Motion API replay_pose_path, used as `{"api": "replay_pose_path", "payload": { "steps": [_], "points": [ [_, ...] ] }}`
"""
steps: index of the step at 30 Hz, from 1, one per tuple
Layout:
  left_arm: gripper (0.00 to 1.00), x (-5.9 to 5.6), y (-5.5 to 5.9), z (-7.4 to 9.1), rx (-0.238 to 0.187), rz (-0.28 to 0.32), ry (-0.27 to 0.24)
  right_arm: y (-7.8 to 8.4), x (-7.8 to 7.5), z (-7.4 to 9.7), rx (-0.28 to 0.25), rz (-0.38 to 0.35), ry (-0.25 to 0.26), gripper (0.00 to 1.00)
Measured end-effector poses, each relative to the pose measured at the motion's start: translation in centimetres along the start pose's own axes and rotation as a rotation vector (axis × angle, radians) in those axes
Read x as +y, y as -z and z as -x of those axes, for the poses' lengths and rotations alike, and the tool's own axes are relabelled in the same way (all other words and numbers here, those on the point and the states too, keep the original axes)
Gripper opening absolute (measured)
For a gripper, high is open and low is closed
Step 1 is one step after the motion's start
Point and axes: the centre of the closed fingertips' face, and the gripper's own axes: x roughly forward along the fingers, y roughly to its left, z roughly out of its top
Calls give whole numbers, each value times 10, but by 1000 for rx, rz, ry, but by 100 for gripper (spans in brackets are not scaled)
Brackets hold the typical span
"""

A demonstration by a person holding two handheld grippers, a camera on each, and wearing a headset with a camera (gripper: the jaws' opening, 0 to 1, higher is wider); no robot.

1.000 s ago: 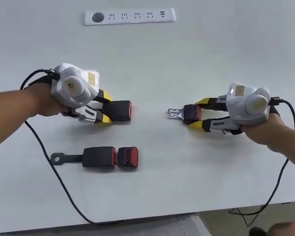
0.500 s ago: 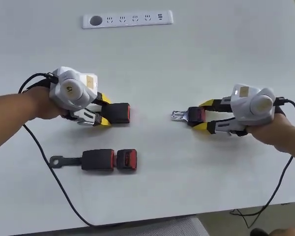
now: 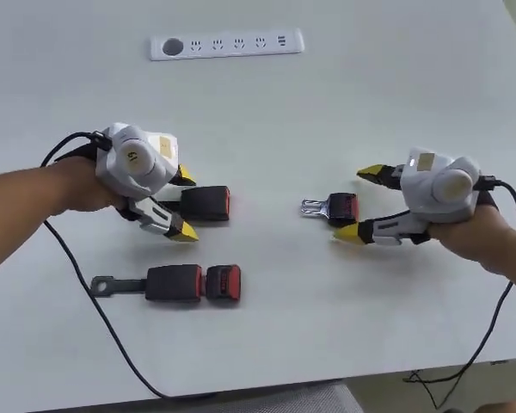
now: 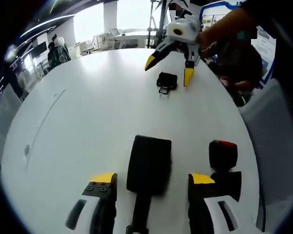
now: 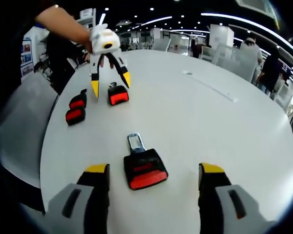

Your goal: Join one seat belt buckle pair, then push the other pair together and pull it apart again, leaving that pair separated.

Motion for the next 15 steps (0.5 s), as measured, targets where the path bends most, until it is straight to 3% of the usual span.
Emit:
{"api": "replay_pose_path", "payload": {
  "steps": [2, 5, 7, 8, 10, 11, 14, 15],
  "points": [
    [65, 4, -3, 8, -26, 20, -40, -2, -2, 2, -16, -8, 38, 79],
    [72, 7, -10, 22, -113, 102, -93, -9, -3, 5, -60, -73, 102, 86],
    [76, 10, -9, 30, -133, 139, -139, -13, -3, 8, -86, -113, 147, 89],
    [78, 12, -7, 35, -145, 193, -169, -14, -2, 9, -95, -124, 156, 90],
    [88, 11, -2, 43, -159, 260, -209, -16, 1, 10, -109, -140, 175, 92],
    [93, 11, -2, 45, -165, 263, -219, -18, 3, 10, -116, -149, 184, 93],
    [97, 4, -1, 60, -246, 335, -272, -23, 11, 13, -134, -165, 206, 93],
    [97, 3, 1, 63, -253, 355, -285, -25, 12, 14, -140, -170, 214, 94]
  ]
}}
